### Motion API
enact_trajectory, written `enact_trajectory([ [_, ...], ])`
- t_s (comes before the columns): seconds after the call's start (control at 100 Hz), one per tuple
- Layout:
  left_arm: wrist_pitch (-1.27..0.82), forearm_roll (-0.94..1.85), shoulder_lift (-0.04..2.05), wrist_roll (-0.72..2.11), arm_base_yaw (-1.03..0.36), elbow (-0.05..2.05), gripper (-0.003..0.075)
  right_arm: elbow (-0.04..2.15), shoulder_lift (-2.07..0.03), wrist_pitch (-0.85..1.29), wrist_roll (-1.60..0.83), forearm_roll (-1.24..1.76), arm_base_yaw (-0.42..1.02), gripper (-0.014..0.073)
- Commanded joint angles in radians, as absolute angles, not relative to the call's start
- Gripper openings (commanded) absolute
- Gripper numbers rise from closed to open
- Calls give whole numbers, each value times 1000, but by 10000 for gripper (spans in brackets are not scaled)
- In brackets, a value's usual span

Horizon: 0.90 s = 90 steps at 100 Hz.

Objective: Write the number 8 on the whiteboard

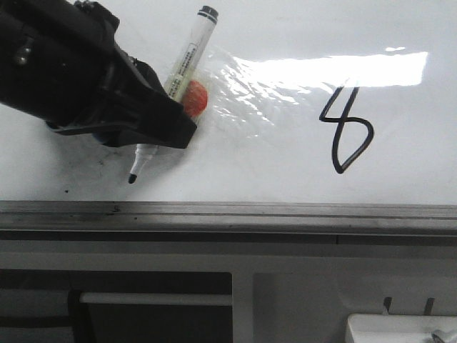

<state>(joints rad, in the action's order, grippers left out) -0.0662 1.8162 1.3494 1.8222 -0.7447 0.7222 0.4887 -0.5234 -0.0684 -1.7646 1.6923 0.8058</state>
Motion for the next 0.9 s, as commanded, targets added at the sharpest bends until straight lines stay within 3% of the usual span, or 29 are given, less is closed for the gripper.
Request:
enact_trajectory([
  [0.0,-58,1861,1338,1824,-748,766,-20,515,-522,-72,-1771,1699,803,-64],
  [0.53,-54,1865,1455,1833,-748,830,-20,507,-522,-137,-1771,1699,803,-64],
  [0.89,69,1865,1457,1833,-748,832,6,507,-522,-150,-1771,1699,803,-64],
])
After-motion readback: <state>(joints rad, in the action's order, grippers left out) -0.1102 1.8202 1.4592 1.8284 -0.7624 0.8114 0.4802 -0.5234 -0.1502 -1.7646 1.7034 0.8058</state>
